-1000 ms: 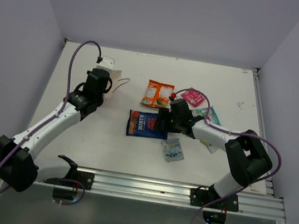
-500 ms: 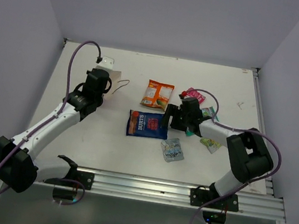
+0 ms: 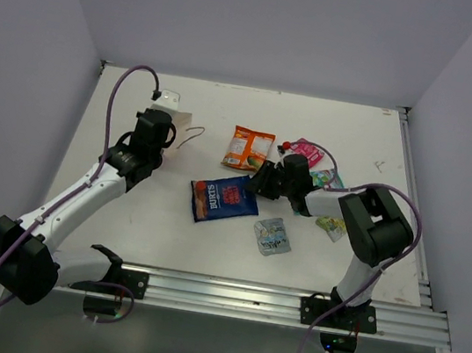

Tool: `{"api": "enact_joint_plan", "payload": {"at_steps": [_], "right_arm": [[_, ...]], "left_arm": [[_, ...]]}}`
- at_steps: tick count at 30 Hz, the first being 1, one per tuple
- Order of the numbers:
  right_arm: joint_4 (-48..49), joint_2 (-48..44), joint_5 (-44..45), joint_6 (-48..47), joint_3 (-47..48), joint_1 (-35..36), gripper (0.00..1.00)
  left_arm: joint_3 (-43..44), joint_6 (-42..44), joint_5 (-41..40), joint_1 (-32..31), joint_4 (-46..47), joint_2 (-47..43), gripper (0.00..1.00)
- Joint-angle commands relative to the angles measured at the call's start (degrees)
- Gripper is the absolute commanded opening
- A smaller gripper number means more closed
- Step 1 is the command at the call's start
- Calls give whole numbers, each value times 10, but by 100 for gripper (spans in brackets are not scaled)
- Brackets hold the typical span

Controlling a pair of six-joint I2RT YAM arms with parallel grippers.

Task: Place the snacks into the paper bag
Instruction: Pick up the snack from the center of the board.

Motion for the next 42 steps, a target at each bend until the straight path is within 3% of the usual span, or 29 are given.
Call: {"api": "enact_joint_plan", "payload": {"at_steps": [1, 2, 7, 17, 22, 32, 42], "right_arm": [[-60, 41, 36, -6, -35, 2, 37], [-63, 40, 36, -9, -36, 2, 26], [-80, -11, 41, -15, -38, 1, 0], [-239, -180, 139, -54, 7, 2, 0], [-304, -220, 253, -66, 27, -7, 0], [-308, -256, 332, -31, -13, -87, 0], [-291, -269, 326, -10, -50, -169, 0]], "left_arm": [[-3, 10, -6, 2, 32, -14, 0], [-3, 10, -5, 2, 32, -14, 0], [-3, 10, -2, 2, 32, -12, 0], [0, 9, 0, 2, 29, -10, 0], [0, 8, 2, 2, 29, -11, 0], [1, 2, 12, 2, 25, -14, 0], [0, -3, 11, 2, 24, -19, 0]]}}
